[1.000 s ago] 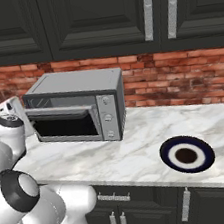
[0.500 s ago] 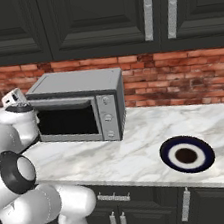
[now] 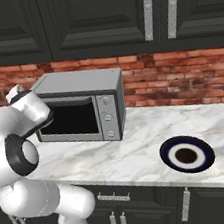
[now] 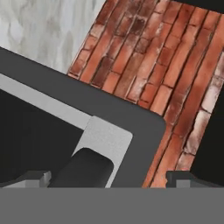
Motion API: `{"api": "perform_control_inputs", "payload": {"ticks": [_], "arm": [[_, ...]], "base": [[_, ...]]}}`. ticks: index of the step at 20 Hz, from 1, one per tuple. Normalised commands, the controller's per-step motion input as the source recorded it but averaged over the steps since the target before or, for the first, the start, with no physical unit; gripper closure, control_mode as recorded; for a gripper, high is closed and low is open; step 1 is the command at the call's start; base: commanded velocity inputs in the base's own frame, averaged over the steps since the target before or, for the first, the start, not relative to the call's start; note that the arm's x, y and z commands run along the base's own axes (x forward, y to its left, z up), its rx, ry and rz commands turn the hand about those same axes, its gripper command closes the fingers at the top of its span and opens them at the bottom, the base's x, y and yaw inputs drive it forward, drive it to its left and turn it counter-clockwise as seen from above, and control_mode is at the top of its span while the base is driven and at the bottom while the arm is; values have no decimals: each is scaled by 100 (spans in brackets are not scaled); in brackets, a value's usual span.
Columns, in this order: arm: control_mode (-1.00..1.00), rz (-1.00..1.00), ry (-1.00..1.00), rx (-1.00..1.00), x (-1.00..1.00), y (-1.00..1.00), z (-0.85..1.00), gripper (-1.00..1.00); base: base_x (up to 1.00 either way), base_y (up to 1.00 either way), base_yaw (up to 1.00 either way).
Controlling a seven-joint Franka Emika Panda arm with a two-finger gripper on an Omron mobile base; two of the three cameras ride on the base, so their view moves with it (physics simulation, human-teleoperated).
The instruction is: Pull the toaster oven rack outwards. Pick up the baguette from the plate and place it on the toaster oven rack. Close the toaster oven door fully and set the temperature to the lowest setting.
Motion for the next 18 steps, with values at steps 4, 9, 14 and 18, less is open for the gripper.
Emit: {"api": "perform_control_inputs", "payload": {"ticks": [4, 9, 14, 18], "arm": [[-100, 4, 4, 1, 1, 58, 0, -100], [-100, 0, 17, 6, -23, 69, 0, -100], [-100, -2, 26, 13, -36, 68, 1, -100], [-100, -7, 24, 14, -26, 74, 16, -100]], "base": [[0, 0, 0], [0, 0, 0], [0, 0, 0], [0, 0, 0]]}}
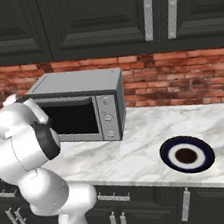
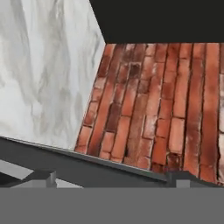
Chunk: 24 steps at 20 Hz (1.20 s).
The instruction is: Pull the toaster oven rack outwards. Pick up the baguette from the plate and place it on the toaster oven rack. Close the toaster oven door fully and set the temperature to the lowest setting.
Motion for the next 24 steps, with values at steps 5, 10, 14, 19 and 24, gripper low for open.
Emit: {"api": "perform_control_inputs", "payload": {"ticks": [5, 10, 14, 19, 24], "arm": [[-100, -8, 6, 12, -74, 49, 60, -100], [-100, -13, 0, 17, -100, -2, 100, -100], [-100, -12, 0, 22, -99, -15, 100, -100], [-100, -5, 6, 43, -79, -16, 95, -100], [-100, 0, 30, 87, -38, -34, 70, -100]], "base": [[0, 0, 0], [0, 0, 0], [0, 0, 0], [0, 0, 0], [0, 0, 0]]}}
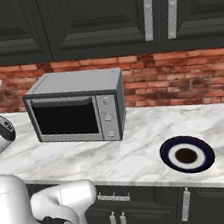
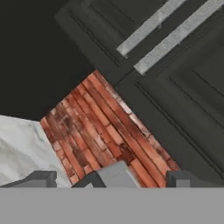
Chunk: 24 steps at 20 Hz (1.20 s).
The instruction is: Pull the toaster oven rack outwards. Pick up the baguette from the plate and place it on the toaster oven rack. Close the toaster oven door fully and set the temperature to the lowest setting.
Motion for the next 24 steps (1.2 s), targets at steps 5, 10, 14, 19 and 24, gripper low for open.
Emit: {"api": "perform_control_inputs", "payload": {"ticks": [5, 10, 14, 19, 24], "arm": [[-100, -1, 34, 100, -19, -40, 19, -100], [-100, -7, 28, 100, -26, -6, 0, -100], [-100, -18, 17, 92, -47, 2, 0, -100], [-100, -14, 26, 97, -42, 0, 15, -100], [-100, -1, 46, 100, -17, 0, 16, -100]], "base": [[0, 0, 0], [0, 0, 0], [0, 0, 0], [0, 0, 0], [0, 0, 0]]}}
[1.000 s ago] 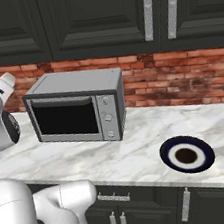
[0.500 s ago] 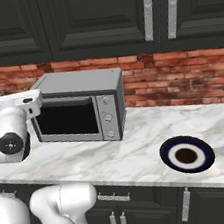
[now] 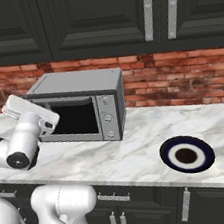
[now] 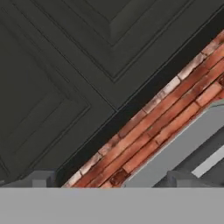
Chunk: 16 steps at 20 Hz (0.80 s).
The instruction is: Pull the toaster oven rack outwards. Pick up the baguette from the plate and place it on the toaster oven rack. Close the toaster oven door fully and set the temperature to the lowest setting.
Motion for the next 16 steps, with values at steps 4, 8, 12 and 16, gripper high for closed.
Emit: {"api": "perform_control_inputs", "payload": {"ticks": [4, 8, 12, 16], "arm": [[-100, 4, 51, 100, -5, -1, 23, -100], [-100, 10, 51, 100, 0, 0, 15, -100], [-100, 12, 49, 100, 0, 0, 12, -100], [-100, 10, 44, 100, 0, 0, 11, -100]], "base": [[0, 0, 0], [0, 0, 0], [0, 0, 0], [0, 0, 0]]}}
